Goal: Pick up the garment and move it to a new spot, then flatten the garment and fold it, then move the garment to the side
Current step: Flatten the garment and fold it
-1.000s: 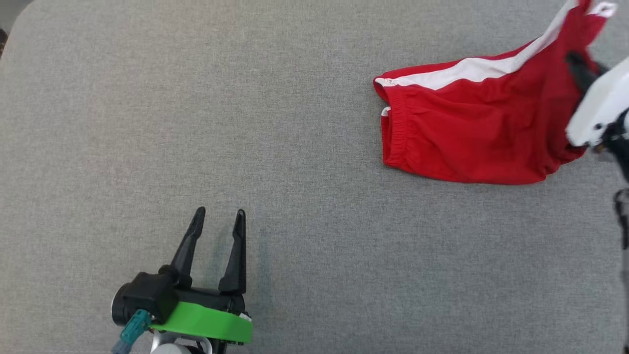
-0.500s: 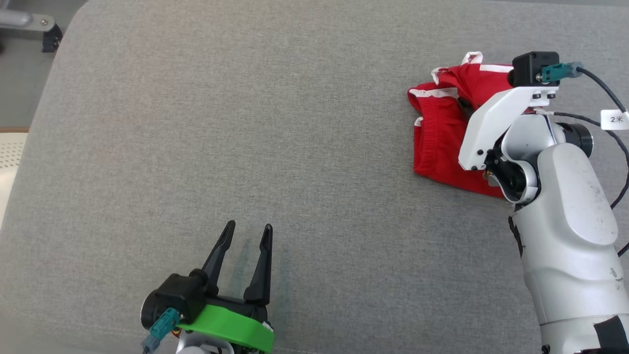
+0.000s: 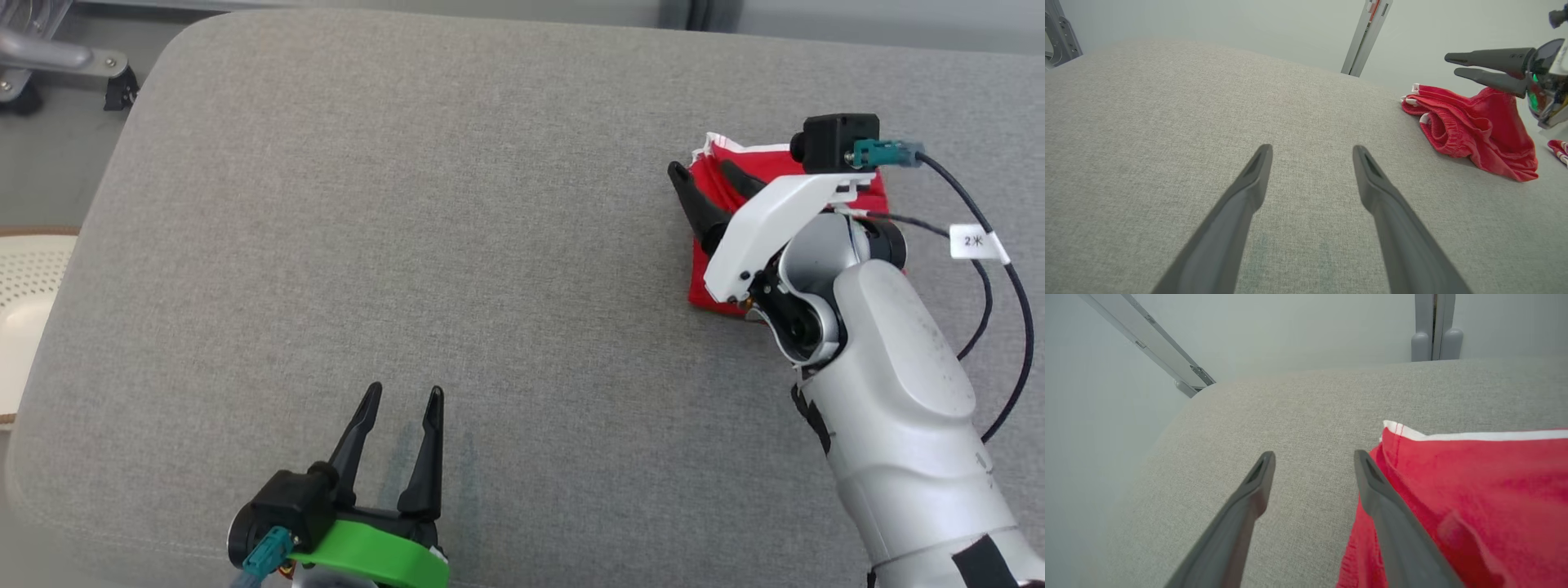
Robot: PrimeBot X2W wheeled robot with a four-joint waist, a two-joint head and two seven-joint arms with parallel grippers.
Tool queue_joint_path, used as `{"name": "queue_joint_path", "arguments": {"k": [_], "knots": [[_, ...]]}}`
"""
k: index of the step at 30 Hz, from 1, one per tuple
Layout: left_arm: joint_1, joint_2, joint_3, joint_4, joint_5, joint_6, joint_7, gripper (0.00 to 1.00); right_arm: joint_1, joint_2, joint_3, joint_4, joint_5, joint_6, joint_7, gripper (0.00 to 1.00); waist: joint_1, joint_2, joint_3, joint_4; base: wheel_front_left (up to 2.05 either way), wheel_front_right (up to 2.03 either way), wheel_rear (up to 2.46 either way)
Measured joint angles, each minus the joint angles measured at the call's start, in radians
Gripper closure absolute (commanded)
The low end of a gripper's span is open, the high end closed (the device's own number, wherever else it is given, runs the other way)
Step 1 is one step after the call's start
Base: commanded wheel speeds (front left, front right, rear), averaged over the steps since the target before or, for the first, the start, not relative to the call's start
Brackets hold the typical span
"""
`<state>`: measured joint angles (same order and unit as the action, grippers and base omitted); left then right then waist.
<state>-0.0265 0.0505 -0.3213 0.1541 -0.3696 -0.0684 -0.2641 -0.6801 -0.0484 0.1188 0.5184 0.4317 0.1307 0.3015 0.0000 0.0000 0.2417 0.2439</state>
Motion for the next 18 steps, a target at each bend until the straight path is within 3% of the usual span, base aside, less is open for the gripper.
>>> {"name": "queue_joint_path", "arguments": {"k": [5,11,12,13,14,15,18], "knots": [[0.053,0.000,0.030,-0.011,0.011,0.006,0.000,0.00,0.090,-0.015,-0.001,-0.136,-0.011,0.000,-0.061,0.00,0.0000,0.0000,-0.045,-0.034,0.00,0.00,0.00],[0.085,-0.001,0.034,-0.018,0.025,0.006,0.000,0.00,0.210,-0.128,-0.063,-0.257,-0.073,0.000,-0.099,0.00,-0.0001,0.0000,-0.095,-0.078,0.00,0.00,0.00],[0.087,-0.001,0.035,-0.020,0.028,0.005,0.000,0.00,0.224,-0.147,-0.077,-0.268,-0.089,0.000,-0.101,0.18,0.0000,0.0000,-0.102,-0.084,0.00,0.00,0.00],[0.088,-0.001,0.035,-0.022,0.028,0.005,0.000,0.00,0.236,-0.166,-0.095,-0.274,-0.106,0.000,-0.101,0.46,0.0000,0.0000,-0.106,-0.090,0.00,0.00,0.00],[0.088,-0.001,0.034,-0.028,0.028,0.005,0.000,0.00,0.247,-0.175,-0.119,-0.276,-0.116,0.000,-0.102,0.60,-0.0001,0.0000,-0.109,-0.094,0.00,0.00,0.00],[0.086,-0.001,0.033,-0.035,0.028,0.001,0.000,0.00,0.262,-0.192,-0.143,-0.270,-0.138,0.000,-0.102,1.00,0.0000,0.0000,-0.106,-0.095,0.00,0.00,0.00],[0.079,-0.001,0.030,-0.034,0.028,-0.005,0.000,0.00,0.267,-0.199,-0.151,-0.226,-0.166,0.000,-0.101,1.00,-0.0001,0.0000,-0.094,-0.090,0.00,0.00,0.00]]}}
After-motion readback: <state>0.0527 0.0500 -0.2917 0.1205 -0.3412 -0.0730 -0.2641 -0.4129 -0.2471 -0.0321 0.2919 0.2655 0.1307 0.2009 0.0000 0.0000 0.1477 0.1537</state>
